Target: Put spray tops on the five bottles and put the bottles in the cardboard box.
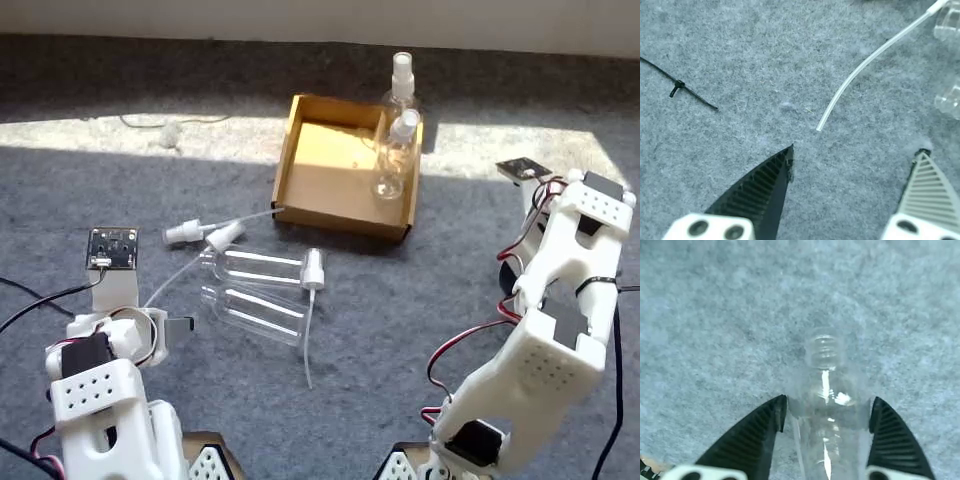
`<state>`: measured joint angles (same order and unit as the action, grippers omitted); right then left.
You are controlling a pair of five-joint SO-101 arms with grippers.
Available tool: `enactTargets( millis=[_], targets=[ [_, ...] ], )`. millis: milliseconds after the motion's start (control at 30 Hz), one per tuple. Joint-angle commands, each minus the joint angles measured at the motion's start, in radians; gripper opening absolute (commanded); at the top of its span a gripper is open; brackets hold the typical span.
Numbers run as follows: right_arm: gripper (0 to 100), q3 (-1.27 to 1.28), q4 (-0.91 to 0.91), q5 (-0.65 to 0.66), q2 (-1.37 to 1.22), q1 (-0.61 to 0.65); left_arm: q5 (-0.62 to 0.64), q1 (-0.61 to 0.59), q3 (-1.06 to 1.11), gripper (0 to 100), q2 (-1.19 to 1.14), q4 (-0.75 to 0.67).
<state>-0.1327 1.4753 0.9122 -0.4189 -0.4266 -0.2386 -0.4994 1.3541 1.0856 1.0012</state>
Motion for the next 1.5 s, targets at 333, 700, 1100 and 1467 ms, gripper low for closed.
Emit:
enactTargets(
  millis=[333,700,1100,1467],
  targets=[
    [21.7,-0.015,0.015,0.006,-0.105,-0.021,0.005,0.015,-0.004,33,0.018,-0.014],
    [8.7,-0.131,0.018,-0.077,-0.105,-0.022,0.005,0.015,-0.004,33,0.018,-0.017],
    [0.4,-0.458,0.206,-0.267,-0.102,0.01,0.011,0.079,-0.222,33,-0.036,0.051],
    [0.4,-0.486,0.208,-0.29,-0.101,0.042,0.255,0.22,-0.918,28,-0.641,0.327]
  ],
)
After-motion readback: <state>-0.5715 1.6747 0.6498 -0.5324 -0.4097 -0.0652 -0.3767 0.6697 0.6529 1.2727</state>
